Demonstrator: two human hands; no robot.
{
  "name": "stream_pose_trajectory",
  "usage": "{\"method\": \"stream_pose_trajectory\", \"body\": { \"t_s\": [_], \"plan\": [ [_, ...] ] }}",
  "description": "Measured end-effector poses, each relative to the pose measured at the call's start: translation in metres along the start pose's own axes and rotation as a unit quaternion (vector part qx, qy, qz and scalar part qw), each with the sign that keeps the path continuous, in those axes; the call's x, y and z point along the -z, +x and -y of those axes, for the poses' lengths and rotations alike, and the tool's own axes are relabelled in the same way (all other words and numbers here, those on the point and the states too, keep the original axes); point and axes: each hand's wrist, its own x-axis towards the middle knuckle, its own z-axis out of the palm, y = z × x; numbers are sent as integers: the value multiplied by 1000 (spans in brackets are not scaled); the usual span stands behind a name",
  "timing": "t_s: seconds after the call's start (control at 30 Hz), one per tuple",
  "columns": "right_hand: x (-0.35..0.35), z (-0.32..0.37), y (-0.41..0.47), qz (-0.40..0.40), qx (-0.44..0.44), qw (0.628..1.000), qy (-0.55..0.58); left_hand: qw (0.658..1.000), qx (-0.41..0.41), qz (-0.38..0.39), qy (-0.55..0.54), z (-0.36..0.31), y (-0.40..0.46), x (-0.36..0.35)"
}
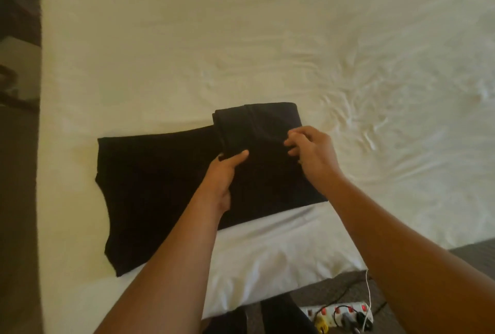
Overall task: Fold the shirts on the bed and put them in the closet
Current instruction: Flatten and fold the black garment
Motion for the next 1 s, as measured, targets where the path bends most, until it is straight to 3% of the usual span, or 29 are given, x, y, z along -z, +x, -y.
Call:
{"method": "stream_pose_trajectory", "body": {
  "t_s": [0.07, 0.13, 0.37, 0.57, 0.63, 0.83, 0.93, 1.0],
  "plan": [
    [-7, -19, -2, -72, 76, 977, -188, 1000, -3, 22, -20, -9, -1, 12],
    [-13, -31, -6, -40, 110, 946, -302, 998, -23, 42, -34, -17, -5, 31],
    [-99, -7, -31, 60, 232, 892, -384, 996, -70, 7, -55, -40, -38, 184],
    [-170, -51, -32, 110, 255, 763, -583, 995, 16, -46, -84, -1, -38, 263],
    [-177, -64, -29, 93, 261, 741, -612, 993, 10, -72, -89, 7, -27, 269],
    [-172, -63, -26, 60, 263, 744, -612, 990, -44, -120, -57, 14, -5, 278],
    [-175, -57, -27, 71, 255, 747, -609, 979, -62, -195, 22, 8, -11, 265],
    [-174, -44, -20, 56, 264, 779, -565, 953, -103, -274, 81, -4, -14, 251]
  ]
}}
